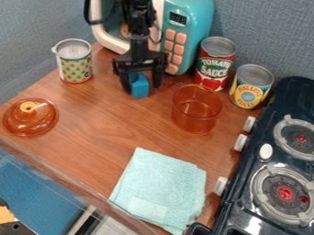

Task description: Move the blue object to the upper left of table

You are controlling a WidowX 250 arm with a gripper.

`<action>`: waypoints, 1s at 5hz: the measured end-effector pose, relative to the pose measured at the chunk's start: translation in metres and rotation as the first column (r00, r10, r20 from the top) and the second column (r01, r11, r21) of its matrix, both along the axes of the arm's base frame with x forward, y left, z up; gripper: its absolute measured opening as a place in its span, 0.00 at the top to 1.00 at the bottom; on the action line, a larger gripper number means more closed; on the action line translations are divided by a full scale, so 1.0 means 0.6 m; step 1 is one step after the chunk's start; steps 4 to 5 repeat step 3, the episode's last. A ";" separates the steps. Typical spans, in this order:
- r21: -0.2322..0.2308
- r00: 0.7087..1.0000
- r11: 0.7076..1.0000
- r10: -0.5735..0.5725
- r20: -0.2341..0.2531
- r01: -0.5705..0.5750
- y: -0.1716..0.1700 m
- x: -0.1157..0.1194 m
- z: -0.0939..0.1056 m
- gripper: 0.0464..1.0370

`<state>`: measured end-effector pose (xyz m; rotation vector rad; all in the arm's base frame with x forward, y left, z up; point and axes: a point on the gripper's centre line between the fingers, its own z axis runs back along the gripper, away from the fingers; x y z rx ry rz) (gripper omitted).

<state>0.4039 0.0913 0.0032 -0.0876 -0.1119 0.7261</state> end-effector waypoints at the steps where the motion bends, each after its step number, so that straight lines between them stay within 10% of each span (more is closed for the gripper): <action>1: 0.057 0.998 0.998 0.002 0.056 -0.005 0.001 -0.006 0.053 0.04; 5: 0.058 0.998 0.998 0.007 0.062 -0.010 0.002 -0.005 0.056 0.04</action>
